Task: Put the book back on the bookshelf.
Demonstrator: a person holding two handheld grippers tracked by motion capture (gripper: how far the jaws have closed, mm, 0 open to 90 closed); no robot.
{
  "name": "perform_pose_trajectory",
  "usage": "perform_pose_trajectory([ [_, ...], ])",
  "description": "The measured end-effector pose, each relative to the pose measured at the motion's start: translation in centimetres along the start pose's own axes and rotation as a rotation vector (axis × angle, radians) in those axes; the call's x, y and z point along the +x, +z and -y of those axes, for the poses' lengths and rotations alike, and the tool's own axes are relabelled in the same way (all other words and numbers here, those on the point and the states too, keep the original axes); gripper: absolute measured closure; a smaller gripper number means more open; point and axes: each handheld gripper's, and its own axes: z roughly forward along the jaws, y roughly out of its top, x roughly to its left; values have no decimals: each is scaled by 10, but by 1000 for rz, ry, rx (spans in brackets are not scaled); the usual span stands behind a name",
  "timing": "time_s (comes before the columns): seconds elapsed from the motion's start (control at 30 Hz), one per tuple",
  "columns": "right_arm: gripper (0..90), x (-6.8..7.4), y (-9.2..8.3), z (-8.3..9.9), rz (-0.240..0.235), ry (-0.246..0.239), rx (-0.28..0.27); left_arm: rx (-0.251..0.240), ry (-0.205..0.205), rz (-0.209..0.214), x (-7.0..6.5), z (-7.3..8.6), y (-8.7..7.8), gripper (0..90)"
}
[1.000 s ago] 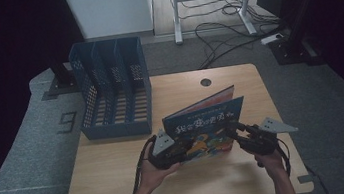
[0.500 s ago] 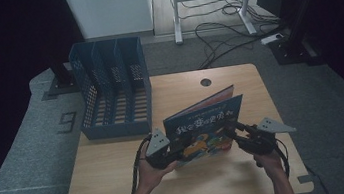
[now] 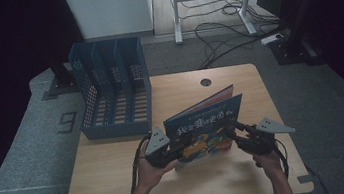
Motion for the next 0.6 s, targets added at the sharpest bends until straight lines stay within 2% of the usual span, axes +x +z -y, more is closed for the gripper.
perform_pose_trajectory([
  [0.17,501,2,1,0,8,-15,0,-17,3,-4,0,-7,-4,605],
  [0.33,486,4,2,0,17,-28,2,-21,10,-2,-1,-8,-4,619],
  [0.43,473,6,4,0,23,-30,-7,-27,24,18,-3,-7,-6,661],
  [0.6,459,8,7,1,31,-39,-18,-31,34,21,-5,-7,-9,698],
])
